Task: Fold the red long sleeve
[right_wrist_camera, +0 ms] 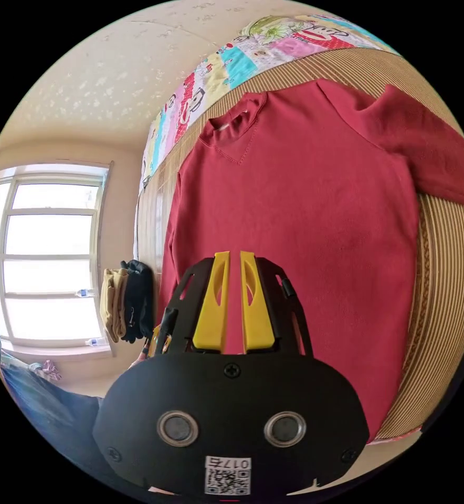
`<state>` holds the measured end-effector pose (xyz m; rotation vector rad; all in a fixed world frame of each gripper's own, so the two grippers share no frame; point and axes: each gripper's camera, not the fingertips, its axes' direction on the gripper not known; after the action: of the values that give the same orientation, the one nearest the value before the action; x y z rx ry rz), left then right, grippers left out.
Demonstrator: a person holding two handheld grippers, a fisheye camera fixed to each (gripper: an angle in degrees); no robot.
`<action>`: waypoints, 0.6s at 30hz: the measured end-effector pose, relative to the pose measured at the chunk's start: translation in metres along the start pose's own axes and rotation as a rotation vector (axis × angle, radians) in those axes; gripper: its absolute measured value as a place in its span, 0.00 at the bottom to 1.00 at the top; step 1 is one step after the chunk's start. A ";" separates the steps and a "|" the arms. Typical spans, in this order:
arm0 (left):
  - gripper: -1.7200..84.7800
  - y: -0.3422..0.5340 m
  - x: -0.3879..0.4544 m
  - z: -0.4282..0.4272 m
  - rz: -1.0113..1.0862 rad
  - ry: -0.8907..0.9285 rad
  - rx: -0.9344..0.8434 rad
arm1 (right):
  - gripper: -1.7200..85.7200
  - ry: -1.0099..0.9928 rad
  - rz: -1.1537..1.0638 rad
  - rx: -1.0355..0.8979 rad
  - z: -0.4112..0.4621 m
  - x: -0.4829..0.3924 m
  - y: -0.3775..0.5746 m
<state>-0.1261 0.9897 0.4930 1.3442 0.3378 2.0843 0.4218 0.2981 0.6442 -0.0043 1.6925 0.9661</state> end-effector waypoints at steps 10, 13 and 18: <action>0.06 0.027 0.018 0.002 0.231 -0.100 -0.056 | 0.14 0.070 -0.617 -0.207 0.049 -0.118 -0.013; 0.06 0.063 0.059 0.000 0.492 -0.148 -0.105 | 0.17 0.055 -0.921 -0.314 0.079 -0.165 0.020; 0.06 0.178 0.119 0.026 1.072 -0.358 -0.216 | 0.19 -0.170 -1.180 -0.467 0.105 -0.211 0.046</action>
<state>-0.2021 0.9235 0.6838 1.9468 -0.9337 2.4546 0.5627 0.2941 0.8383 -1.0709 0.9711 0.3883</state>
